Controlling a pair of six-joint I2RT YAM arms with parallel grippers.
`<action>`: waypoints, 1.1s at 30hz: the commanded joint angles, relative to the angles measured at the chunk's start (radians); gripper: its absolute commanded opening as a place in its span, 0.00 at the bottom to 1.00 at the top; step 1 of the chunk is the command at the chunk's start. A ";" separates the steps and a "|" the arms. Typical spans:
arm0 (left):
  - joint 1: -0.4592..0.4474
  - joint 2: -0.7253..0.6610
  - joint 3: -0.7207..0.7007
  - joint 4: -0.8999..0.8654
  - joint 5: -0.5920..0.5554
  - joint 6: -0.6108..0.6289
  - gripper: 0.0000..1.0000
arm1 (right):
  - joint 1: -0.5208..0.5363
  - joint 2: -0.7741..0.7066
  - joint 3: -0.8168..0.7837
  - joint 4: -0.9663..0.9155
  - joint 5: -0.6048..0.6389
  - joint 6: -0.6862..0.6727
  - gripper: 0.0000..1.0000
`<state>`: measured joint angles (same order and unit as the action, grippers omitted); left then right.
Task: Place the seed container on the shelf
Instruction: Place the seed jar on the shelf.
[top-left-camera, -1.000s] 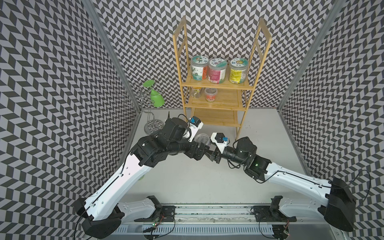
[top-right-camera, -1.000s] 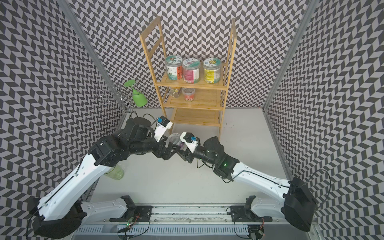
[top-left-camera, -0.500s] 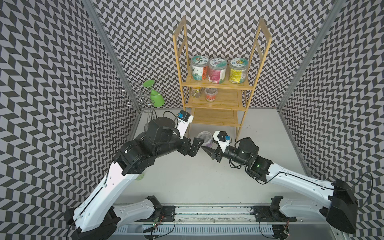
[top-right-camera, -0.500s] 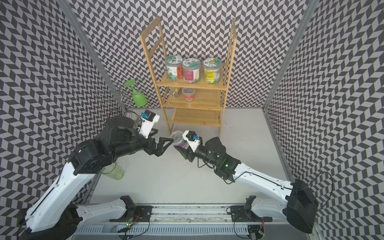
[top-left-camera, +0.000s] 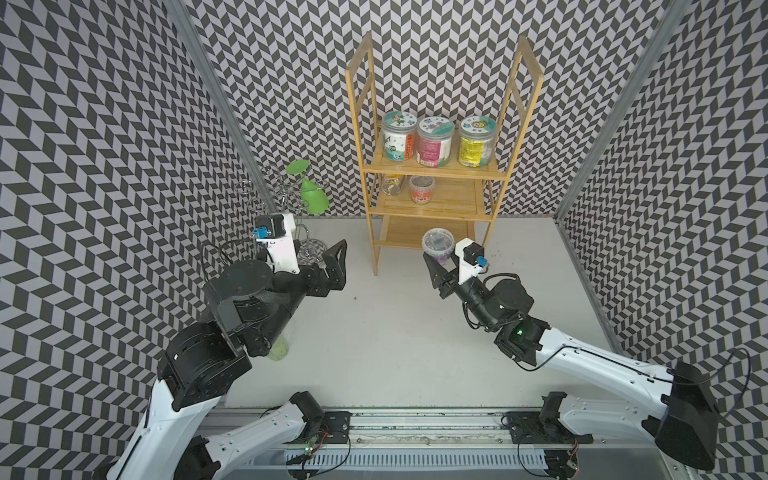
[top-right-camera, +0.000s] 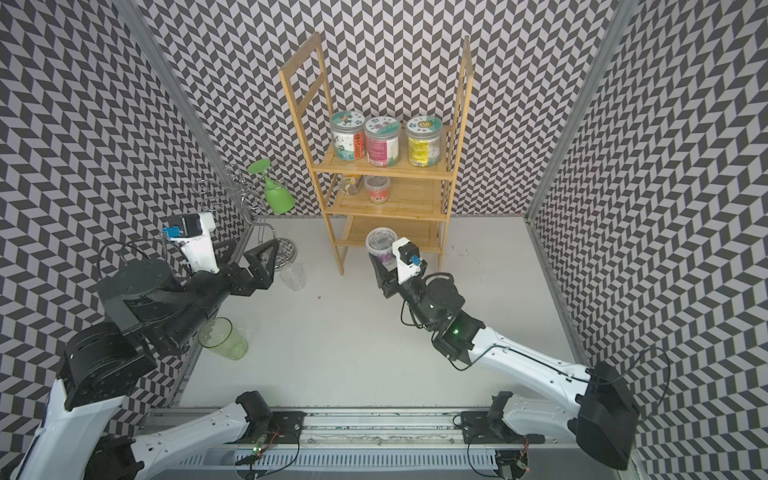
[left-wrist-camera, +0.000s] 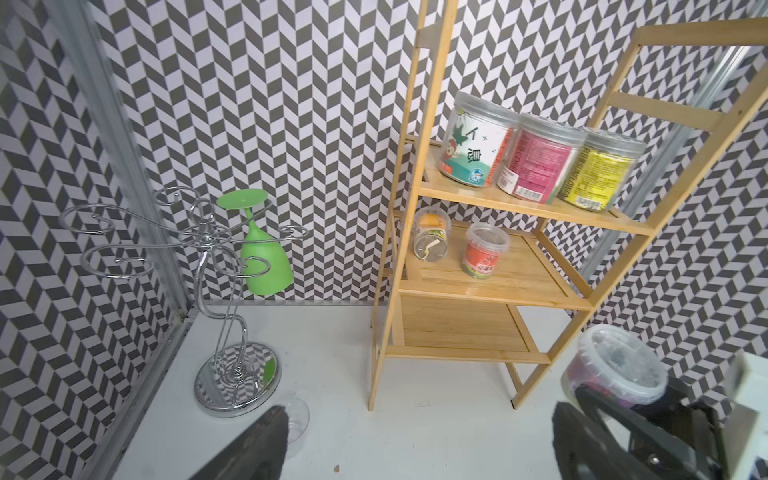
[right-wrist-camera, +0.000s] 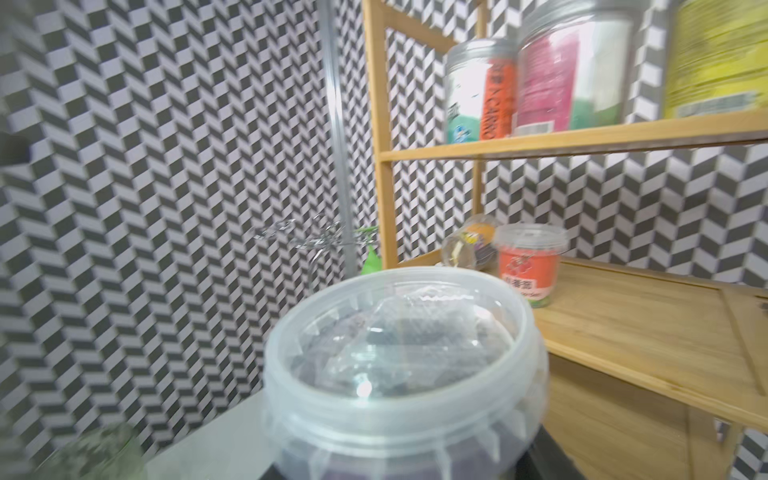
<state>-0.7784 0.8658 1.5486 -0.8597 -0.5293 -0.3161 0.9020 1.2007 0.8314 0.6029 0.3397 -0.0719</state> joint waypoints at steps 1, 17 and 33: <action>0.002 -0.009 -0.041 0.062 -0.061 -0.029 1.00 | -0.009 0.062 0.069 0.161 0.180 -0.022 0.58; 0.002 -0.070 -0.128 0.136 -0.085 0.024 0.99 | -0.125 0.265 0.244 0.211 0.257 -0.066 0.60; 0.002 -0.083 -0.140 0.140 -0.120 0.071 1.00 | -0.198 0.371 0.348 0.151 0.247 -0.028 0.61</action>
<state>-0.7784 0.7959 1.4155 -0.7406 -0.6323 -0.2665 0.7170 1.5612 1.1458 0.7288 0.5869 -0.1165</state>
